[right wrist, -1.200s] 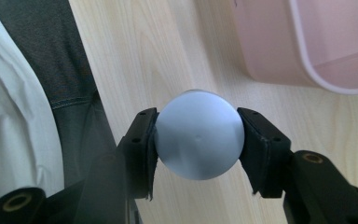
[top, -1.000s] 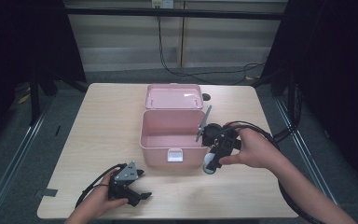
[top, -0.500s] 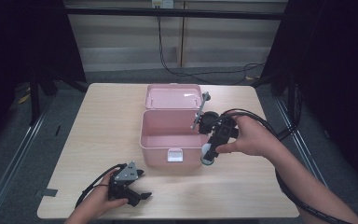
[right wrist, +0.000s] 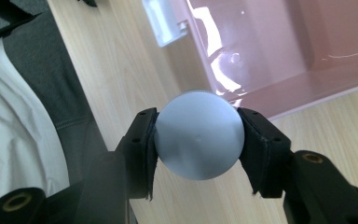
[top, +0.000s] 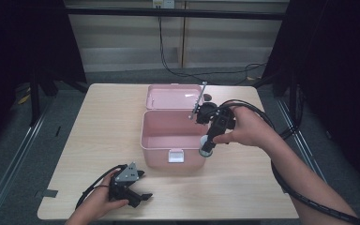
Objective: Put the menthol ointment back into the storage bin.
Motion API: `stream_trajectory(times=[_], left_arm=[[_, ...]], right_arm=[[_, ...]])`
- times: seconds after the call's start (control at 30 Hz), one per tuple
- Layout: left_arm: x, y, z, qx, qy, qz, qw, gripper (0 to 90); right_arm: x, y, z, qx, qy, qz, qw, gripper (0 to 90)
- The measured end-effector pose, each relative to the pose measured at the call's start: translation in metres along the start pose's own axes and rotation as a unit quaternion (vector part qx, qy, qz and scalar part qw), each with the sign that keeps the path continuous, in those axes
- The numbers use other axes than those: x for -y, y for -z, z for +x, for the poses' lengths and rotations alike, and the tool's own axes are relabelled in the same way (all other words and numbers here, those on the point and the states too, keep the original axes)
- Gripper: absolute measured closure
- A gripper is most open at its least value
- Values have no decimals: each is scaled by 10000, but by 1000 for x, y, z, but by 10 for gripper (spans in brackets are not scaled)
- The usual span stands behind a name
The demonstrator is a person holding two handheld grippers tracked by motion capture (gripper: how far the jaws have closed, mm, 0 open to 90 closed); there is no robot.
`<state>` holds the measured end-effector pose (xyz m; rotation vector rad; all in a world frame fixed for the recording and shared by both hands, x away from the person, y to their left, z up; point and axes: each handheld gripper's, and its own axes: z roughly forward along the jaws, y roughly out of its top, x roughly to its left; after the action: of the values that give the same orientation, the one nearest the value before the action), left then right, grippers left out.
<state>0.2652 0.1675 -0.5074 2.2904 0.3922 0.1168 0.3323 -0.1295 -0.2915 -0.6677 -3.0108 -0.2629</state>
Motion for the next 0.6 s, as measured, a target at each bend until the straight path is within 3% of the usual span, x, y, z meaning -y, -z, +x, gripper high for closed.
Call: stream_trajectory(times=[0.23,0.6], left_arm=[[0,0,0,-4,1,1,10000,150],[0,0,0,4,-7,14,10000,150]], right_arm=[[-9,1,-11,52,-248,40,9997,503],[-24,1,-21,161,-375,141,9991,504]])
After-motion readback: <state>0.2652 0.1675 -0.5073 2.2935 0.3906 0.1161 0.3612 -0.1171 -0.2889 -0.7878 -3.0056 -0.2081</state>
